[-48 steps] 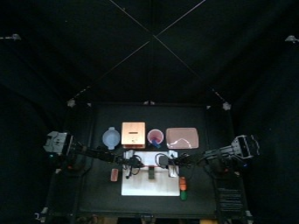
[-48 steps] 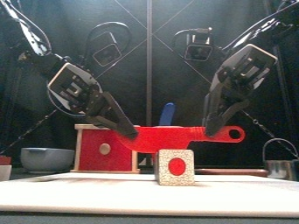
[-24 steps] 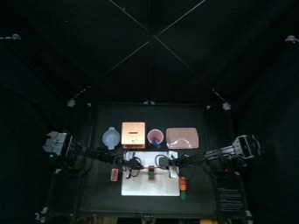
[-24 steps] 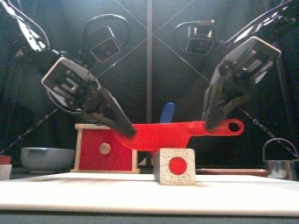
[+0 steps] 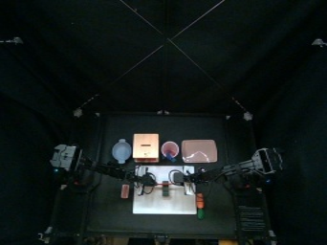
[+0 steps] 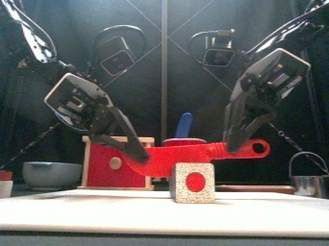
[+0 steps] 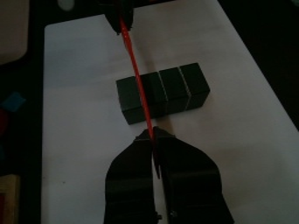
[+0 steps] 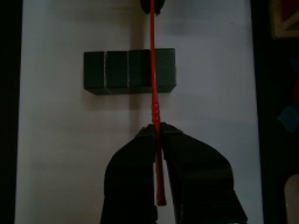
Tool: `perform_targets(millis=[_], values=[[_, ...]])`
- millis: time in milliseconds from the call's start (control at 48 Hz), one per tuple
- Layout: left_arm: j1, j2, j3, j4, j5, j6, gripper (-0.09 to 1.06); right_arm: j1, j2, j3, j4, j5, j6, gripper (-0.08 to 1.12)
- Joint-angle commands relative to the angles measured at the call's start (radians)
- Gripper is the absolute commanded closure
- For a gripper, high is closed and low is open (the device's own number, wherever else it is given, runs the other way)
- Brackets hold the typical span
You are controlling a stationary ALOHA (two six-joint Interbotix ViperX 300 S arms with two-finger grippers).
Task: Cut the sushi into 4 pieces with the knife
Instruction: Cut the sushi into 4 pieces
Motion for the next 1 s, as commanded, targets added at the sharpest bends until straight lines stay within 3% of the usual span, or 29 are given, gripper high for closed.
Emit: perform_targets(millis=[21, 292, 521, 1000], values=[[-0.014, 0.017, -0.029, 0.005, -0.006, 0.003, 0.70, -0.012, 0.014, -0.028, 0.003, -0.015, -0.002, 0.92], [-0.005, 0.109, -0.063, -0.003, -0.006, 0.005, 0.70, -0.014, 0.121, -0.041, 0.011, -0.023, -0.003, 0.92], [0.020, 0.110, -0.087, 0.003, 0.029, 0.005, 0.70, -0.023, 0.107, -0.035, 0.003, -0.018, -0.005, 0.92], [0.110, 0.084, -0.091, 0.075, 0.046, 0.008, 0.70, -0.118, 0.046, -0.020, -0.035, -0.015, -0.006, 0.92]])
